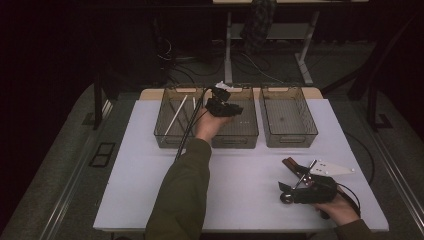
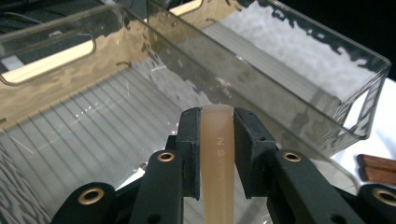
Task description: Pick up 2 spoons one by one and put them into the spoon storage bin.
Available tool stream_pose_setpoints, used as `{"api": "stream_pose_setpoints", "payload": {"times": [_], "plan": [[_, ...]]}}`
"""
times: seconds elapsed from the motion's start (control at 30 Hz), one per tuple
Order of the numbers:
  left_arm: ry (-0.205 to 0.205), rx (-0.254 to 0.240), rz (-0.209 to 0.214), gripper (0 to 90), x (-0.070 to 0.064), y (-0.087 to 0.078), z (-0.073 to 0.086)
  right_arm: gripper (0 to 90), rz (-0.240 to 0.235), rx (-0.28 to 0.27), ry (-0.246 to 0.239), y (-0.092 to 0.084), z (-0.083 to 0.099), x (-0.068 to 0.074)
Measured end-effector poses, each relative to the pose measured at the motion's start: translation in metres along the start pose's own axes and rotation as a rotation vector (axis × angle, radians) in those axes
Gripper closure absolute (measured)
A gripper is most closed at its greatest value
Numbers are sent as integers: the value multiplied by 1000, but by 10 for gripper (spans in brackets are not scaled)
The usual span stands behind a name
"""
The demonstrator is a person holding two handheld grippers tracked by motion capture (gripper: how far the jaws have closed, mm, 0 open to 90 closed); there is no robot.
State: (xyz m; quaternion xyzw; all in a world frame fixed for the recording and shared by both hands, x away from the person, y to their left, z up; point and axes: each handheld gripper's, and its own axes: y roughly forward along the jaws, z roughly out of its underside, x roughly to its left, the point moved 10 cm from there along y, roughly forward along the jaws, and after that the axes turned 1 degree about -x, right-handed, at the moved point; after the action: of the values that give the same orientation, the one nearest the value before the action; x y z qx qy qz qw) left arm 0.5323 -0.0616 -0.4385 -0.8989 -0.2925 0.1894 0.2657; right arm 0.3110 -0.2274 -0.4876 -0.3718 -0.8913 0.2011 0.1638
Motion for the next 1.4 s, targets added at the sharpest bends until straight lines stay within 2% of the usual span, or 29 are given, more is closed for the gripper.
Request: {"api": "stream_pose_setpoints", "payload": {"times": [0.03,0.1,0.23,0.5,0.67,0.9,1.13,1.4], "plan": [[-3,6,0,714,0,1,2,115,0,-1,0,0,0,0],[-4,9,-7,647,1,3,3,115,0,1,1,0,0,0],[12,7,-3,602,-2,1,2,115,0,-1,2,0,0,0],[26,-26,30,515,-15,-10,-3,115,0,1,-1,1,0,0],[59,-33,42,475,-24,-26,1,115,2,7,0,1,1,-1],[64,-64,59,408,-31,-57,11,115,3,11,-1,1,2,-1],[80,-79,67,360,-35,-87,30,116,11,21,2,4,4,-3],[106,-80,58,323,-38,-113,59,115,12,33,-3,8,5,-1]]}}
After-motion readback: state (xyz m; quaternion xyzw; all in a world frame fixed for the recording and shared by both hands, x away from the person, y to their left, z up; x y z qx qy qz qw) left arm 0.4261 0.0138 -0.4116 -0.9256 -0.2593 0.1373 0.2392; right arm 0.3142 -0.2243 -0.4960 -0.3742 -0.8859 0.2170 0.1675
